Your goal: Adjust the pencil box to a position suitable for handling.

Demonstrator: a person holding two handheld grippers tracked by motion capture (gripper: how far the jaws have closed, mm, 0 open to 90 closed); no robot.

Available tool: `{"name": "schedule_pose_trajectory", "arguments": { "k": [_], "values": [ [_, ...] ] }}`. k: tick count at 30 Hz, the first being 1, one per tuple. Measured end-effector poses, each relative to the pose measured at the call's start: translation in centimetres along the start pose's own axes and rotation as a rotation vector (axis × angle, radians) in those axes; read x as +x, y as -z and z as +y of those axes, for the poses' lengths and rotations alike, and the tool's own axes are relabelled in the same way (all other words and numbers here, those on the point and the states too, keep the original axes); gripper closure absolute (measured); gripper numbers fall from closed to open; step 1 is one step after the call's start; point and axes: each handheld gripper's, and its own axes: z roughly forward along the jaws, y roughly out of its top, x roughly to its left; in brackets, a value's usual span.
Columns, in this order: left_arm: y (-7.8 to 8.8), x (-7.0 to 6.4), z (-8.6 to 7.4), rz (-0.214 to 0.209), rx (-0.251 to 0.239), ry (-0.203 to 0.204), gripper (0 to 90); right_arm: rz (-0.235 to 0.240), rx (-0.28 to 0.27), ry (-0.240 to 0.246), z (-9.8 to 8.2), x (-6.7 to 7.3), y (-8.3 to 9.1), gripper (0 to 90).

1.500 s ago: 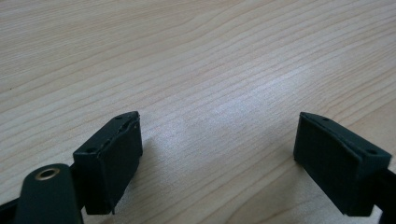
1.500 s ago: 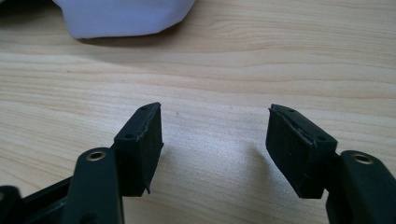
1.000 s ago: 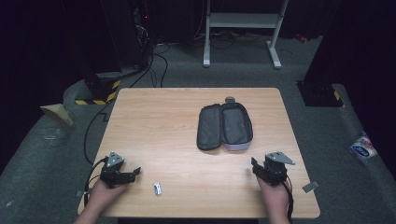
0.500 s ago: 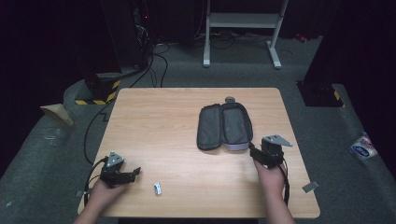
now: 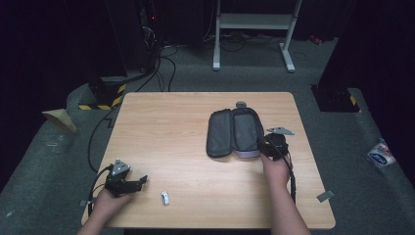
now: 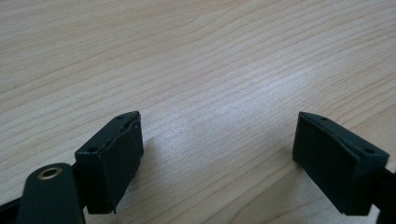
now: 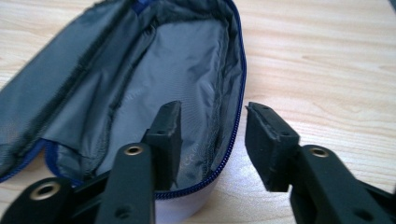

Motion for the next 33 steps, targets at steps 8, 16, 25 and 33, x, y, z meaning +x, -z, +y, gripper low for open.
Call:
{"name": "schedule_pose_trajectory", "arguments": {
  "k": [8, 16, 25, 33],
  "values": [
    [0.0, 0.0, 0.0, 0.0, -0.003, 0.003, 16.4, -0.001, 0.009, -0.015, -0.7, -0.2, -0.1, 74.5],
    [0.0, 0.0, 0.0, 0.0, 0.001, 0.0, 16.4, 0.039, -0.007, -0.001, -3.1, 0.5, 0.8, 78.8],
    [0.0, 0.0, 0.0, 0.001, 0.001, 0.0, 16.4, 0.072, -0.057, 0.024, -4.8, 1.8, 2.9, 78.7],
    [0.0, 0.0, 0.0, 0.001, 0.0, 0.0, 16.4, 0.113, -0.074, 0.041, -6.0, 3.2, 4.0, 78.5]
  ]
}}
